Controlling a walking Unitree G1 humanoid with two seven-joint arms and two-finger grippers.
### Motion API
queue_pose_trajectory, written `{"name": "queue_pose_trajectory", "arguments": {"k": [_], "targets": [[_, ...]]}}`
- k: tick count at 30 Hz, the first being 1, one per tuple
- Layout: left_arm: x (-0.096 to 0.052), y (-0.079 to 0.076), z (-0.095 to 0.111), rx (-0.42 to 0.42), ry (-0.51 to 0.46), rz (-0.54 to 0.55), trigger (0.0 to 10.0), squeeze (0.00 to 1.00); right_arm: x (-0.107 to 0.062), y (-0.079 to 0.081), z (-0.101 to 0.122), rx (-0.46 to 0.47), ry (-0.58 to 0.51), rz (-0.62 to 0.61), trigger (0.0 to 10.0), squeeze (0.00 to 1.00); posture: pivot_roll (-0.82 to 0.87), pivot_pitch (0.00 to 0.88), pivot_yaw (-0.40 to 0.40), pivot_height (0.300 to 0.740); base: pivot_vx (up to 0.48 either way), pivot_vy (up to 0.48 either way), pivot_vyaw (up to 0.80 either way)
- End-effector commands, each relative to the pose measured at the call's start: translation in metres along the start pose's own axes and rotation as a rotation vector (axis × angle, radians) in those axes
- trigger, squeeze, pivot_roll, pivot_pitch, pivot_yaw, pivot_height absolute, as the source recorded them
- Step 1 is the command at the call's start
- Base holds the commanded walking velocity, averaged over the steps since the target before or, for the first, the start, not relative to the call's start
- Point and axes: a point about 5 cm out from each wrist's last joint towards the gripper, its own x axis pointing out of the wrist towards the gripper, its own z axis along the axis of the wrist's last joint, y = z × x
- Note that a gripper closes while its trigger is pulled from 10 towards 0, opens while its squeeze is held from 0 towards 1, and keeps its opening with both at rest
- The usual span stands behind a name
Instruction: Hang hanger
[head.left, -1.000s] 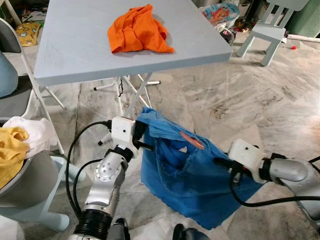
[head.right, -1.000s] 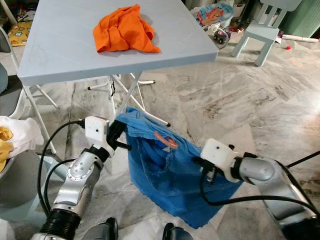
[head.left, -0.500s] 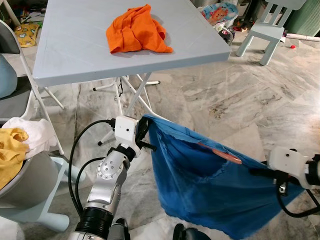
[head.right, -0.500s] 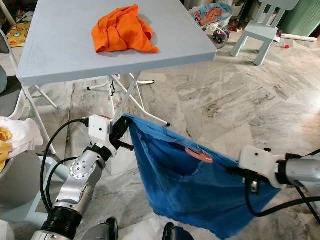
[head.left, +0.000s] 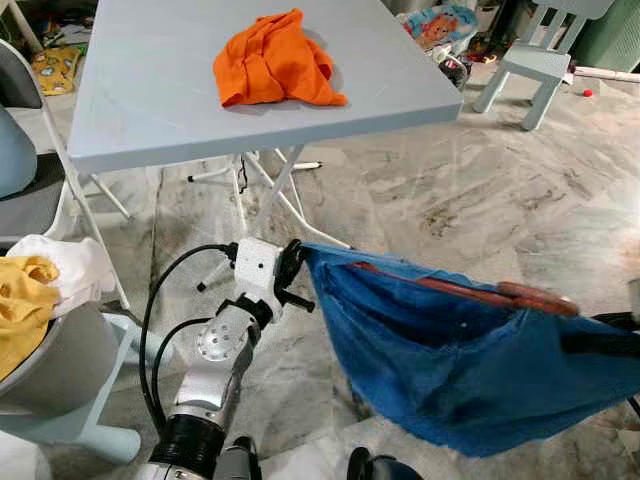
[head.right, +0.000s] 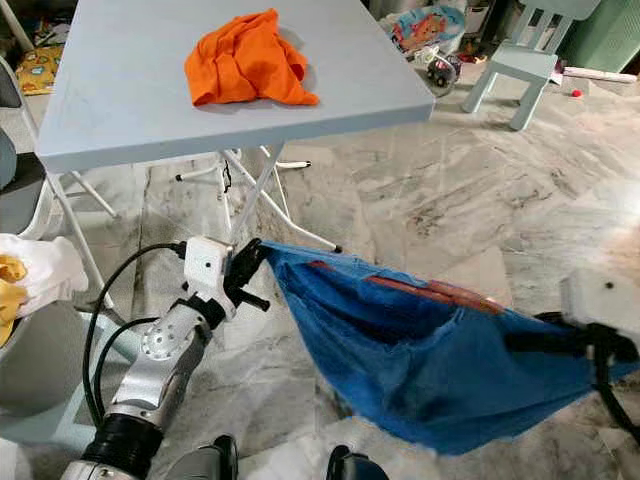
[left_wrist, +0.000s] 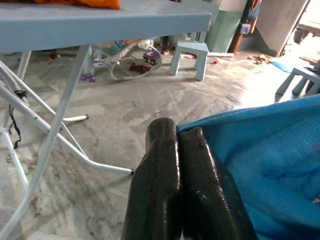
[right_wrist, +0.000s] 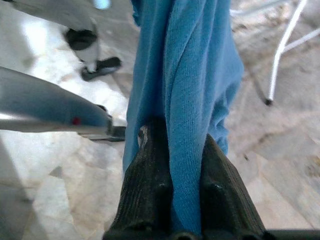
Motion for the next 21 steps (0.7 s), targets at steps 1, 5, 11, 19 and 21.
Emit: {"name": "queue_pose_trajectory", "arguments": {"k": [1, 5, 11, 19, 21], "targets": [[-0.003, 0.004, -0.006, 0.000, 0.038, 0.005, 0.0, 0.00, -0.009, 0.001, 0.014, -0.021, -0.047, 0.035, 10.0, 0.00, -0.07, 0.190, -0.029, 0.740, 0.000, 0.000, 0.00], [-0.003, 0.004, -0.008, -0.012, 0.054, -0.006, 0.0, 0.00, -0.010, 0.001, 0.029, -0.018, -0.168, 0.053, 10.0, 0.00, -0.07, 0.190, -0.027, 0.740, 0.000, 0.000, 0.00], [-0.003, 0.003, -0.009, -0.014, 0.060, -0.011, 0.0, 0.00, -0.008, -0.003, 0.034, 0.006, -0.244, 0.017, 10.0, 0.00, -0.07, 0.188, -0.026, 0.740, 0.000, 0.000, 0.00], [-0.002, -0.016, -0.016, -0.001, 0.080, -0.022, 9.9, 0.00, 0.058, -0.021, 0.043, 0.089, -0.356, -0.288, 10.0, 0.00, -0.06, 0.180, -0.025, 0.740, 0.000, 0.000, 0.00], [-0.003, -0.019, -0.019, 0.007, 0.092, -0.034, 10.0, 0.00, 0.071, -0.018, 0.046, 0.124, -0.394, -0.284, 10.0, 0.00, -0.06, 0.180, -0.025, 0.740, 0.000, 0.000, 0.00]]}}
